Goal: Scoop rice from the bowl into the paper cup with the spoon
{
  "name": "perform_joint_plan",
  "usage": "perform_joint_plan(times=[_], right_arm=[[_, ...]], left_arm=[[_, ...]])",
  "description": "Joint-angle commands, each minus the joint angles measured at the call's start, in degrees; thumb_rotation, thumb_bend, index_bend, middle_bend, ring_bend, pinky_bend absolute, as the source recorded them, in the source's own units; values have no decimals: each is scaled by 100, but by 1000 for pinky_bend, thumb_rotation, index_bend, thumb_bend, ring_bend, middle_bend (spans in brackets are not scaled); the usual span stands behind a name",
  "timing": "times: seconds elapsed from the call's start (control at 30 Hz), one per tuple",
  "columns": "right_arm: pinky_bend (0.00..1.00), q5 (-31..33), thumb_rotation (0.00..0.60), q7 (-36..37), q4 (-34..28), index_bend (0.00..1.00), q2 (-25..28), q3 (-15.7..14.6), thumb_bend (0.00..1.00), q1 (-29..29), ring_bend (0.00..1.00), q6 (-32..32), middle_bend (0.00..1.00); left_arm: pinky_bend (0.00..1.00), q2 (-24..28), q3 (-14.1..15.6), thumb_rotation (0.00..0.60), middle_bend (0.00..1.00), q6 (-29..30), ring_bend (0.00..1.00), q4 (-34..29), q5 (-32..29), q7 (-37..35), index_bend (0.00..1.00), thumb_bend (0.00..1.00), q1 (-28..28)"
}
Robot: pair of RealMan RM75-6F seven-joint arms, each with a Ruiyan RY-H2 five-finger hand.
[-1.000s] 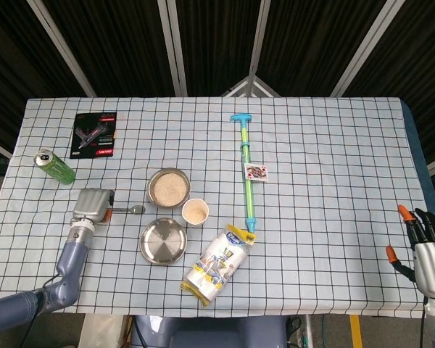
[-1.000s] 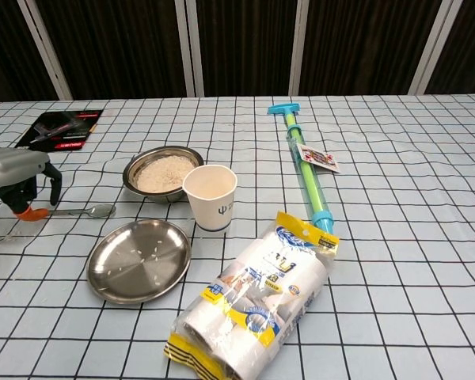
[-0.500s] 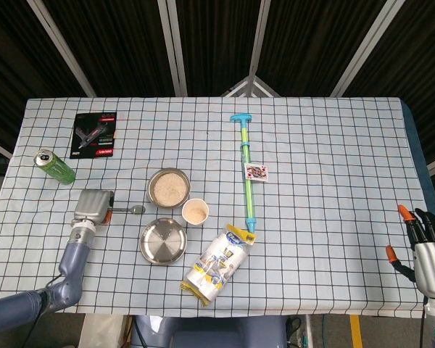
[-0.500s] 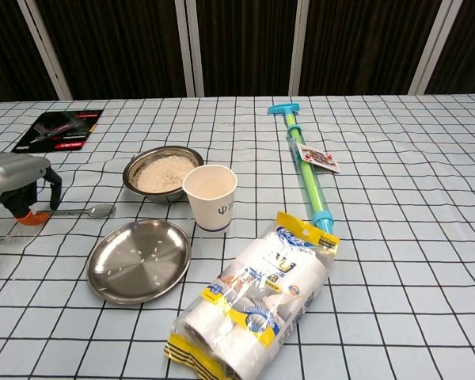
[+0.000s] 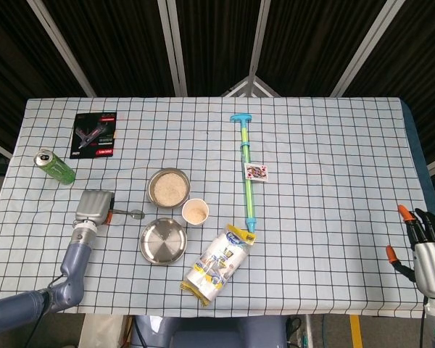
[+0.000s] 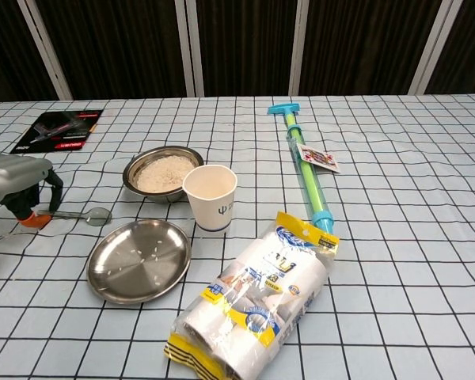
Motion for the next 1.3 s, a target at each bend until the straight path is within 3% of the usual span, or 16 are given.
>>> perform_joint_plan(times=[0.03, 0.77, 0.97, 1.3], right_arm=[[137, 0, 600, -1, -2, 69, 0, -1, 383, 0, 133, -2, 219], [137, 3, 600, -12, -14, 68, 5, 1, 383, 2, 133, -17, 219], [137, 3, 600, -20, -13, 68, 6, 2, 383, 1, 133, -17, 219], [137, 4, 600, -22, 5, 69, -9, 4, 383, -15, 133, 13, 219]], left_arm=[[1000, 44, -1, 600, 1000, 38, 1000, -62, 55, -56, 541, 442, 9], [1000, 695, -124, 600, 1000, 199, 1000, -717, 63, 82, 530, 599, -137], [1000, 865, -287, 600, 1000, 156, 1000, -898, -111, 457, 527, 618, -443], [1000, 944, -623, 600, 1000, 15, 1000, -899, -988, 1529, 520, 625, -1305]])
